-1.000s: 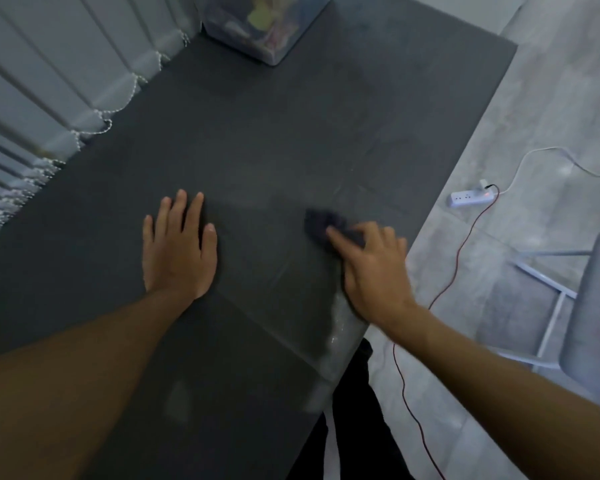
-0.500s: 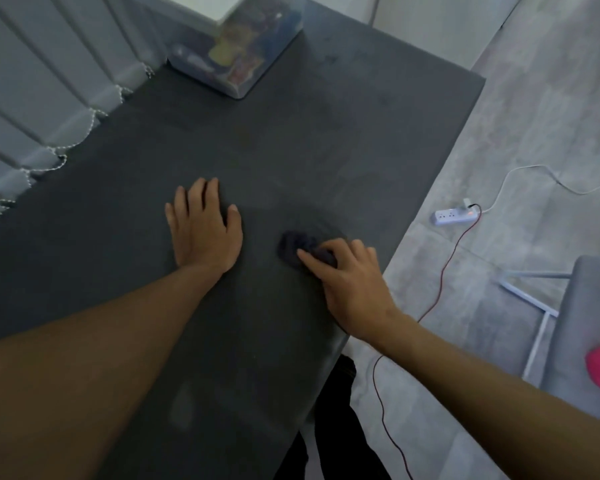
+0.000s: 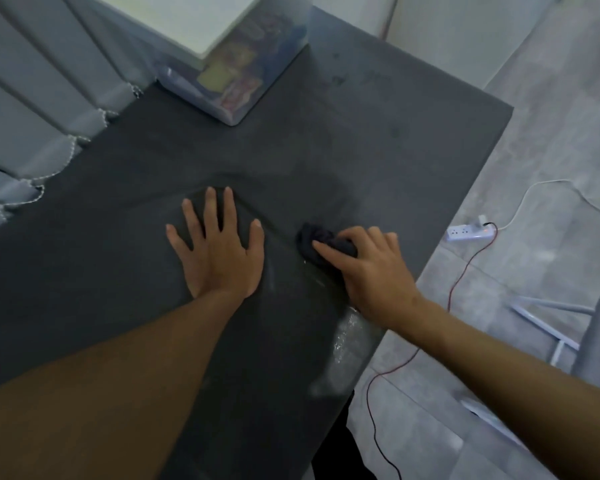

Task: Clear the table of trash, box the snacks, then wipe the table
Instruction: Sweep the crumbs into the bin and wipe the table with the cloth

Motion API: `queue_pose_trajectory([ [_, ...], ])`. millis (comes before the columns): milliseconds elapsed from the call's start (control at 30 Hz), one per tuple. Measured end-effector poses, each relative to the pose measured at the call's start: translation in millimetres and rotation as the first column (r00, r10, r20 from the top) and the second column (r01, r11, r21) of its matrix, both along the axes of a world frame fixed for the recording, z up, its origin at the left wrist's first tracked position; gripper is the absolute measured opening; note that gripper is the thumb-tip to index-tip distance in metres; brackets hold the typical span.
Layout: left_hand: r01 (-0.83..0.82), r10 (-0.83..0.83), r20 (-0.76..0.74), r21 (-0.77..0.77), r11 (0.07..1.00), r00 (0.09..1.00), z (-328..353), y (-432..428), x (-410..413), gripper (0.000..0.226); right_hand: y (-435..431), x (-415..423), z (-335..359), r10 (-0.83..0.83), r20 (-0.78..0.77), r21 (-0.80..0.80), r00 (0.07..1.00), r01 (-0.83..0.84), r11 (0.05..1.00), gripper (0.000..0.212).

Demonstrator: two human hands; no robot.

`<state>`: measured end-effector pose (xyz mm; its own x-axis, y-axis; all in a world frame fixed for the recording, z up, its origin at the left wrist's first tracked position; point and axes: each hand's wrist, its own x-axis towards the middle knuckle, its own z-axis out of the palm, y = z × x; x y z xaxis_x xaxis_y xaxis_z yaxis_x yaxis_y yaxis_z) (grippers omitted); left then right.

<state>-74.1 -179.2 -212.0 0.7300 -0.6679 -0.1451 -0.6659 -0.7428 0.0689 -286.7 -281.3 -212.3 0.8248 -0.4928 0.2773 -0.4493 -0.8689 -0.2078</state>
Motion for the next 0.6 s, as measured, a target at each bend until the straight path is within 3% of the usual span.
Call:
queue_pose_trajectory([
  [33,0.004,-0.004,0.005,0.005,1.000,1.000,-0.1,1.0,-0.8,0.070,-15.0,1.3,0.2,0.002,-0.023,-0.029,1.000,-0.002,1.000,0.046],
  [100,0.011,-0.011,0.008,0.014,1.000,1.000,-0.2,0.1,0.3,0.070,-49.0,10.1,-0.4,-0.162,-0.037,-0.044,0.986,0.160,0.986,0.050],
  [167,0.009,-0.009,0.008,0.024,1.000,1.000,0.3,-0.4,1.7,0.070,-77.2,25.8,1.8,-0.422,-0.016,0.072,0.906,0.422,0.904,0.052],
  [233,0.018,-0.018,0.009,0.028,0.999,1.000,-0.4,-0.4,2.4,0.070,-80.7,45.3,5.0,-0.568,-0.043,0.169,0.822,0.567,0.806,0.051],
  [300,0.018,-0.019,0.006,0.025,1.000,1.000,-0.4,-0.4,3.2,0.070,-61.9,59.9,7.1,-0.476,-0.027,0.153,0.879,0.474,0.867,0.049],
  [367,0.018,-0.018,0.006,0.026,1.000,1.000,-0.1,-0.2,3.3,0.071,-42.8,63.0,3.5,-0.204,0.014,0.117,0.979,0.201,0.972,0.047],
  [433,0.017,-0.018,0.012,0.036,0.999,1.000,0.0,-0.2,3.2,0.071,-47.6,61.2,-1.1,0.020,-0.008,0.057,1.000,-0.019,0.998,0.044],
  [467,0.016,-0.016,0.014,0.041,0.999,1.000,-0.2,-0.3,3.5,0.071,-61.4,63.3,-1.2,0.052,-0.023,0.019,0.998,-0.051,0.999,0.045],
  [533,0.016,-0.017,0.014,0.056,0.998,1.000,-0.4,-0.6,3.7,0.072,-94.3,74.8,-1.8,-0.069,-0.042,-0.046,0.997,0.067,0.997,0.047],
  [600,0.018,-0.019,0.015,0.062,0.998,1.000,-1.0,-0.7,3.9,0.072,-126.3,96.2,1.8,-0.367,-0.056,0.001,0.929,0.368,0.930,0.052],
])
